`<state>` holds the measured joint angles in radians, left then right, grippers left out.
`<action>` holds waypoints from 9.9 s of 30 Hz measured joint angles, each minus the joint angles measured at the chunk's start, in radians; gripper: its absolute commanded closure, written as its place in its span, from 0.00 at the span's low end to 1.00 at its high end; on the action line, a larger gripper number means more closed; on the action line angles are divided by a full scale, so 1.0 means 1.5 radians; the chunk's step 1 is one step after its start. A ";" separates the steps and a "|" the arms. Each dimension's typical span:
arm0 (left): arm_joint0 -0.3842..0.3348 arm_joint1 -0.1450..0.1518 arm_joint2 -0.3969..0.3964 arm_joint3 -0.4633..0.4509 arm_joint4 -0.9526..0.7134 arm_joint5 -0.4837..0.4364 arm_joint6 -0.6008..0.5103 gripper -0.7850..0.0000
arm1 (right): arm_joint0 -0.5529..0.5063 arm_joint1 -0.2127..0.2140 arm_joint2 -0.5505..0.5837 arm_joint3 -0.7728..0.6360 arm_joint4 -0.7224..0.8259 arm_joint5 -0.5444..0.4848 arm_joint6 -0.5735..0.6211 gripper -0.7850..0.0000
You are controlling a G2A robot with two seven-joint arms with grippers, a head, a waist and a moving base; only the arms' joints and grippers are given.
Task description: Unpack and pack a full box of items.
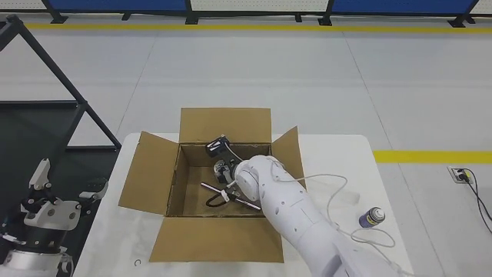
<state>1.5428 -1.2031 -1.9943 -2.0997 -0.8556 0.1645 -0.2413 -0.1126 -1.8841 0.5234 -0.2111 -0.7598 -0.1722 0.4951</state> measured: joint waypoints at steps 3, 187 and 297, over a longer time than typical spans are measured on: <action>0.000 0.000 0.000 0.000 0.000 0.000 0.000 0.00 | -0.002 0.005 0.002 -0.014 -0.009 -0.003 0.002 1.00; 0.000 0.000 0.000 0.000 0.000 0.000 0.000 0.00 | -0.918 0.382 0.725 -1.065 -0.285 -0.004 0.028 1.00; 0.000 0.000 0.000 0.000 0.000 0.000 0.000 0.00 | -0.045 0.189 -0.001 -0.520 -0.048 0.128 0.351 0.00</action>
<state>1.5428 -1.2031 -1.9943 -2.0997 -0.8556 0.1645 -0.2413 -0.1795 -1.6002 0.5222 -0.9911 -0.8320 0.0193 1.0219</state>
